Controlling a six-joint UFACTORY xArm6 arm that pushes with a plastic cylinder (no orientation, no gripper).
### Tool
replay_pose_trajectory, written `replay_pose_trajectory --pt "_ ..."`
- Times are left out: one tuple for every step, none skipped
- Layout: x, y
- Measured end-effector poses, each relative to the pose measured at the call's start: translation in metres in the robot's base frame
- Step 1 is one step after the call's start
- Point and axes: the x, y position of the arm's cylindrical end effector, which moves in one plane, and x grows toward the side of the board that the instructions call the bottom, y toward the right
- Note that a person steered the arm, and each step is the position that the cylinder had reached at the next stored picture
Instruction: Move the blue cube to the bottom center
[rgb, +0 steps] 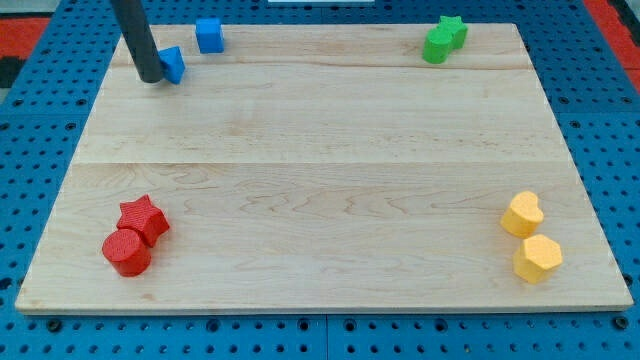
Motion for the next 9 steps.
replay_pose_trajectory --pt "-0.023 0.018" --pt "-0.042 0.021" --pt "-0.020 0.016" --pt "0.011 0.014" --pt "0.012 0.014" --pt "0.010 0.008" --pt "-0.009 -0.004" --pt "-0.056 -0.016" --pt "-0.093 0.009"
